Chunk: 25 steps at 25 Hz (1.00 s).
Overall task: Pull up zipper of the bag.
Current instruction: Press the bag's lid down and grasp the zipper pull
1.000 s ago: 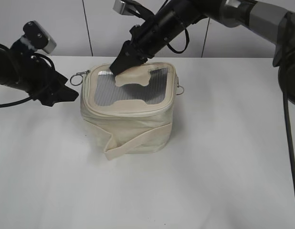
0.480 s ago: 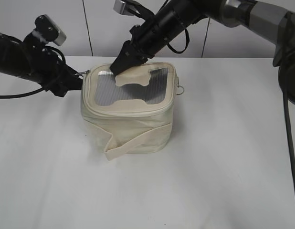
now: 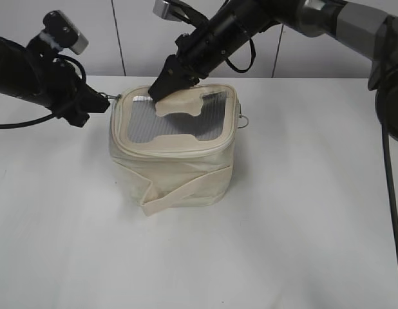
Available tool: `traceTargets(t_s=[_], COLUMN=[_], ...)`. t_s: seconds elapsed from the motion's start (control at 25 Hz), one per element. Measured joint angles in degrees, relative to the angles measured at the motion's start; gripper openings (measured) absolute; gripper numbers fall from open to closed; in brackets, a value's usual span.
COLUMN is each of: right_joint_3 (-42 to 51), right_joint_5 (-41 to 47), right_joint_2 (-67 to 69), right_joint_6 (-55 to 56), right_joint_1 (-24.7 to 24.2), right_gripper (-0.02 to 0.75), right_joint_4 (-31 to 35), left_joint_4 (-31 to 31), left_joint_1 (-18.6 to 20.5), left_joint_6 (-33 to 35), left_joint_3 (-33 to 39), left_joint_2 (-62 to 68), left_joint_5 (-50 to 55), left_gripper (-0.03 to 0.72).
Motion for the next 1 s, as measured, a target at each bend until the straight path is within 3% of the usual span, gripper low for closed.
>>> traceTargets(t_s=[0.24,0.6,0.76,1.0], right_joint_3=[0.0,0.0,0.0,0.0], right_joint_5=[-0.4,-0.4,-0.5,-0.4], right_joint_2=[0.0,0.0,0.0,0.0], right_joint_6=[2.6,4.6,5.1,5.5], right_joint_1=[0.0,0.0,0.0,0.0], right_gripper=[0.057,0.054,0.054,0.052], right_joint_4=[0.0,0.7,0.8,1.1], left_joint_4=[12.5,16.5,16.9,8.7], left_joint_1=[-0.2,-3.5,-9.9,-28.2], left_joint_6=[-14.6,-19.8,-24.0,-25.0], left_joint_3=[5.4,17.0,21.2,22.2], left_joint_2=[-8.8,-20.4,-22.4,-21.7], left_joint_5=[0.8,1.9,2.1,-11.2], left_gripper=[-0.003,-0.003,-0.003,-0.003])
